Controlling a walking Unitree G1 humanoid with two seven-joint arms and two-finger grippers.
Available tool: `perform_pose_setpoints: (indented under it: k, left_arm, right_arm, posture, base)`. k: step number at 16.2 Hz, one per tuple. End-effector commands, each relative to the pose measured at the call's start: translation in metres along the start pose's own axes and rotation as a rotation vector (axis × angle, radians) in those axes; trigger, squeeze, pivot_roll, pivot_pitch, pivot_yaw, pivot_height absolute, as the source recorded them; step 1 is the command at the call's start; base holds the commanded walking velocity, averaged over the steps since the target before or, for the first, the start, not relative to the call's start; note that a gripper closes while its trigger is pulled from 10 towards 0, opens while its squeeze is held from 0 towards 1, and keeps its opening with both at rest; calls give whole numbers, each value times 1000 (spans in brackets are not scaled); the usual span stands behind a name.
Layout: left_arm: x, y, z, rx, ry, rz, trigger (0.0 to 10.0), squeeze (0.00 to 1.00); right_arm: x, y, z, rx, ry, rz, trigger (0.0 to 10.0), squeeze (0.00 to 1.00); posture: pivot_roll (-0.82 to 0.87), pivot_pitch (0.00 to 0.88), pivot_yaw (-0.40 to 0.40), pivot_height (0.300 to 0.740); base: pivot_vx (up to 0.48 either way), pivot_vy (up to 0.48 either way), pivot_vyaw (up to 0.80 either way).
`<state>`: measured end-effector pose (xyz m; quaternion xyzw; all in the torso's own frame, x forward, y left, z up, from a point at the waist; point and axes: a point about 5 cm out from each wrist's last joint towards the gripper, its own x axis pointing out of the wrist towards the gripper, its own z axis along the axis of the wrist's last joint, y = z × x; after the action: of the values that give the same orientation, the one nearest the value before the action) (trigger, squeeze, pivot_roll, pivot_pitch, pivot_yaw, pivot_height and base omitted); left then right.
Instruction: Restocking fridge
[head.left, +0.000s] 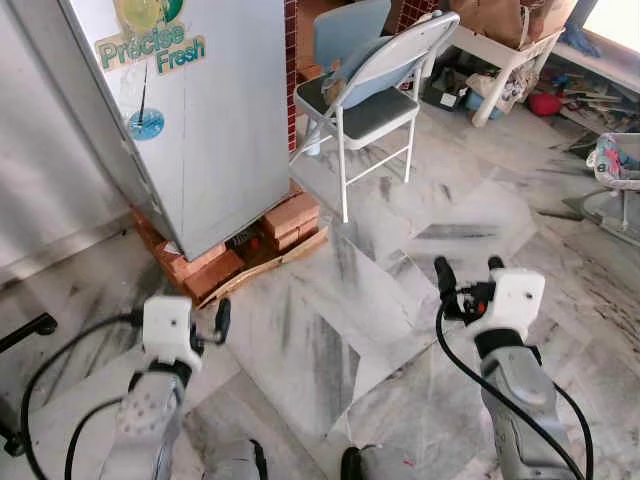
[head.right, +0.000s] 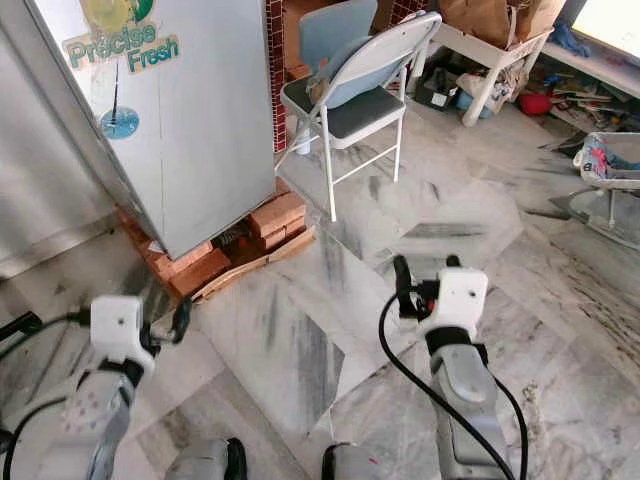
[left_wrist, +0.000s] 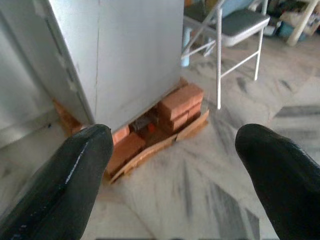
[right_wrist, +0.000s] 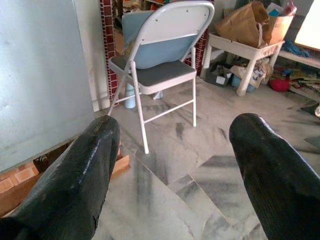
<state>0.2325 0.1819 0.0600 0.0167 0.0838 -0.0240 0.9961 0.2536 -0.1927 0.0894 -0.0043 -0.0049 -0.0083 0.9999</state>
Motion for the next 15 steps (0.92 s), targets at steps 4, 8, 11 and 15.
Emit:
perform_pose_setpoints:
  k: [4,8,11,15]
  left_arm:
    - [5,9,6,34,-18,7,10000,0]
    - [10,7,11,23,-37,-20,10000,0]
    - [10,5,11,21,-36,-27,10000,0]
    - [10,5,10,21,-38,-36,10000,0]
  right_arm:
    - [-1,-9,-4,-19,23,-16,10000,0]
    - [-2,-6,-5,-15,24,-17,10000,0]
    - [-1,-5,-5,-11,23,-14,10000,0]
    - [1,-4,-5,-11,21,-11,10000,0]
  posture:
    - [71,98,-43,740]
    - [68,99,-38,740]
    - [72,105,-35,740]
    - [73,106,-35,740]
  base:
    - [0,0,0]
    - [64,285,0]
    - [246,334,0]
    - [255,334,0]
